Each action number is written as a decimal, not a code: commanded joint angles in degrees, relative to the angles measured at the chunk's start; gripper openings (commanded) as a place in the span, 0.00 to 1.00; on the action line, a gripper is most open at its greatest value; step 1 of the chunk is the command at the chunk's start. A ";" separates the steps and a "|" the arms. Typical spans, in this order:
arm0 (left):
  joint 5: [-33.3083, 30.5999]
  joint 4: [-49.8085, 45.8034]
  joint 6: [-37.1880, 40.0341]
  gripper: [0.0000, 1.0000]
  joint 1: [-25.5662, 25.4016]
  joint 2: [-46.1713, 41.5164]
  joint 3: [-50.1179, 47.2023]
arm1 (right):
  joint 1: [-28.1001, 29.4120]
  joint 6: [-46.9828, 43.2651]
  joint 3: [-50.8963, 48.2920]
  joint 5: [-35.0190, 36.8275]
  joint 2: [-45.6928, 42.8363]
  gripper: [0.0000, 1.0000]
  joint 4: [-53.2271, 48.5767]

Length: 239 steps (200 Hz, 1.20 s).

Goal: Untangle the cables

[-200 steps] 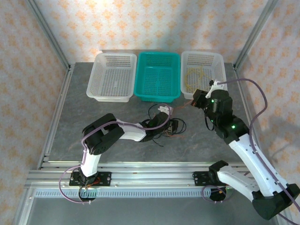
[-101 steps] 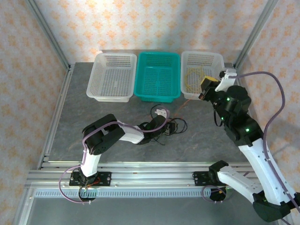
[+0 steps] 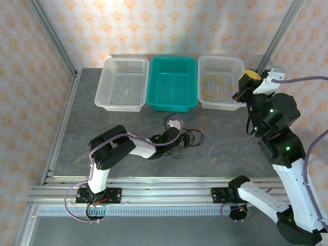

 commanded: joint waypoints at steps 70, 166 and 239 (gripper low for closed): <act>-8.51 -6.96 0.75 0.46 -0.83 -11.18 -2.27 | 0.23 -6.90 5.96 5.42 0.20 0.00 -0.99; -13.94 -20.86 8.69 0.73 2.34 -33.05 -0.84 | 0.24 -4.67 2.67 -0.27 2.98 0.00 0.12; 13.93 -18.44 17.70 0.81 11.36 -35.02 7.88 | 0.23 -0.55 2.57 -14.09 8.31 0.00 2.33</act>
